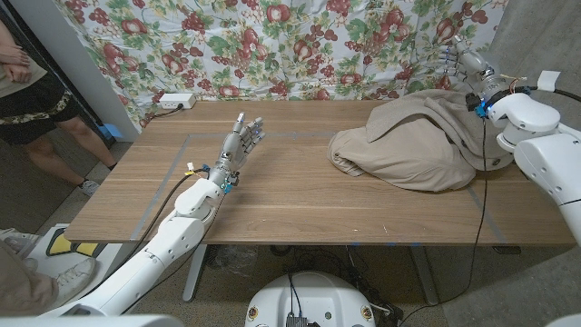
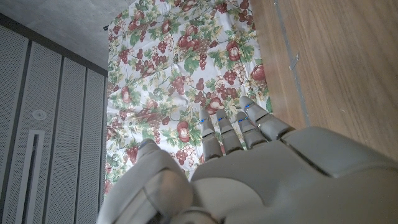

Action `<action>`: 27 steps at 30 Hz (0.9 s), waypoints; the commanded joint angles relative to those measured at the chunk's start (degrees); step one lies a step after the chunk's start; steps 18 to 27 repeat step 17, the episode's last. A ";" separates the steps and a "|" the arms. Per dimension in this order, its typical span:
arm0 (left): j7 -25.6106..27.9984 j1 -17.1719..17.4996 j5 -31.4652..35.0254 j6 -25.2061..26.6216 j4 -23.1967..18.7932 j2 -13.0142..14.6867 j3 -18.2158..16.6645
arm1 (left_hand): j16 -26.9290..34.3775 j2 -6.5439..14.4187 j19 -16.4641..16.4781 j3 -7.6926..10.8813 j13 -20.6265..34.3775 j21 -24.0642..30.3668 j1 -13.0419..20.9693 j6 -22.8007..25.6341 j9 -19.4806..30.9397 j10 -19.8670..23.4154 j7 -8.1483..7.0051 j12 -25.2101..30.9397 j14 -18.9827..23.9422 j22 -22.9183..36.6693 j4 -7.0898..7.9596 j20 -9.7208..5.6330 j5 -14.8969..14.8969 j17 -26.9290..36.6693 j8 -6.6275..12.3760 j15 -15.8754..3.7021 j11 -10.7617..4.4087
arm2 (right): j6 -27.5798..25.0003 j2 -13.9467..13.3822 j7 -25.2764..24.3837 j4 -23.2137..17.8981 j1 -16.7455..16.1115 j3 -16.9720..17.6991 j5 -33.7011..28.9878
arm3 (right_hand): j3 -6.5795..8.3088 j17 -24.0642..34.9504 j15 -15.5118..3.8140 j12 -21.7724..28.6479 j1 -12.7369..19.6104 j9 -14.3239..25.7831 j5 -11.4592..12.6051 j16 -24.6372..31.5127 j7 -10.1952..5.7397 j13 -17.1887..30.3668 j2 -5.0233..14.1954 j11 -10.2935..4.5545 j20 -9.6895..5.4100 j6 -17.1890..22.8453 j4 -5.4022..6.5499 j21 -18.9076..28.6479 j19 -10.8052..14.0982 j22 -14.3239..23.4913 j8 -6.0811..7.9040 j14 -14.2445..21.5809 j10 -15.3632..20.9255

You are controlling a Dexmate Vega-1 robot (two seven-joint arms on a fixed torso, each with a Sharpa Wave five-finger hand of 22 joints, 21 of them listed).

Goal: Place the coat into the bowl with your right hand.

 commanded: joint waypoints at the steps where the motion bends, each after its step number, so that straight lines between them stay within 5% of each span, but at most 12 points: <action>1: -1.48 0.58 -1.76 0.61 0.16 1.03 -0.87 | 0.11 -0.10 0.45 0.27 0.29 0.33 -0.07 -0.28 0.12 -0.36 -0.12 0.14 0.01 0.17 -0.38 -5.07 0.42 0.21 0.04 -7.53 -0.09 | 6.97 1.05 3.02 1.53 -0.06 -2.22 2.85 | -1.40 -1.20 0.69 -1.38 -4.63 -0.23 -0.46 -0.51 0.07 -0.97 -1.08 0.44 0.96 -1.82 0.22 -1.94 -1.29 0.08 -0.14 -2.02 -1.42; 5: -2.75 -0.76 -1.96 1.80 0.82 1.04 -0.21 | 0.08 -0.11 0.44 0.31 0.29 0.32 -0.05 -0.23 0.12 -0.08 -0.01 0.27 0.00 0.17 -0.41 -5.06 0.43 0.21 0.12 -7.46 -0.01 | 6.47 -0.01 3.27 2.01 0.65 -2.91 2.74 | -2.32 -2.12 0.84 -1.76 -7.31 -0.50 -0.61 -0.71 0.05 -1.67 -1.51 0.61 0.03 -2.74 -0.07 -3.87 -3.53 0.09 -0.06 -3.11 -1.20; 11: -3.86 -3.19 -1.93 2.19 2.87 -0.31 0.61 | 0.07 -0.12 0.42 0.35 0.28 0.29 -0.04 0.19 0.12 -0.07 0.07 0.31 0.05 0.18 -0.45 -5.09 0.44 0.21 0.37 -7.49 0.15 | 6.14 -3.39 3.63 2.72 2.13 -4.40 -0.47 | -4.18 -4.87 -0.28 -2.49 -12.81 -1.29 -0.61 -1.64 -0.20 -3.40 -2.43 0.92 -0.81 -5.41 -0.93 -9.52 -10.42 0.16 0.14 -9.68 -0.33; 15: -4.86 -4.52 -1.65 1.74 4.84 -1.11 1.05 | 0.06 -0.12 0.43 0.38 0.28 0.29 -0.04 0.37 0.12 -0.03 0.21 0.34 0.05 0.18 -0.47 -5.13 0.44 0.21 0.46 -7.43 0.25 | -1.47 -9.22 -0.34 -1.40 2.48 -5.08 -5.82 | -4.27 -6.18 -0.49 -3.90 -12.75 -1.58 -0.50 -1.32 -0.21 -3.91 -3.10 0.53 1.46 -6.34 -2.34 -10.70 -10.10 0.14 0.08 -10.37 -3.18; 17: -5.04 -4.90 -1.74 1.30 5.92 -1.81 1.11 | 0.05 -0.12 0.43 0.40 0.28 0.29 -0.03 0.43 0.12 -0.02 0.34 0.35 0.05 0.18 -0.49 -5.14 0.45 0.21 0.50 -7.45 0.13 | -4.98 -11.35 -0.55 -2.25 2.83 -5.12 -6.78 | -3.11 -7.47 0.01 -4.60 -9.91 -1.78 -0.30 -1.07 -0.36 -4.21 -3.11 0.84 2.66 -7.36 -4.81 -11.47 -8.92 0.12 0.21 -10.22 -4.47; 27: -5.04 -4.90 -1.74 1.30 5.92 -1.81 1.11 | 0.05 -0.12 0.43 0.40 0.28 0.29 -0.03 0.43 0.12 -0.02 0.34 0.35 0.05 0.18 -0.49 -5.14 0.45 0.21 0.50 -7.45 0.13 | -4.98 -11.35 -0.55 -2.25 2.83 -5.12 -6.78 | -3.11 -7.47 0.01 -4.60 -9.91 -1.78 -0.30 -1.07 -0.36 -4.21 -3.11 0.84 2.66 -7.36 -4.81 -11.47 -8.92 0.12 0.21 -10.22 -4.47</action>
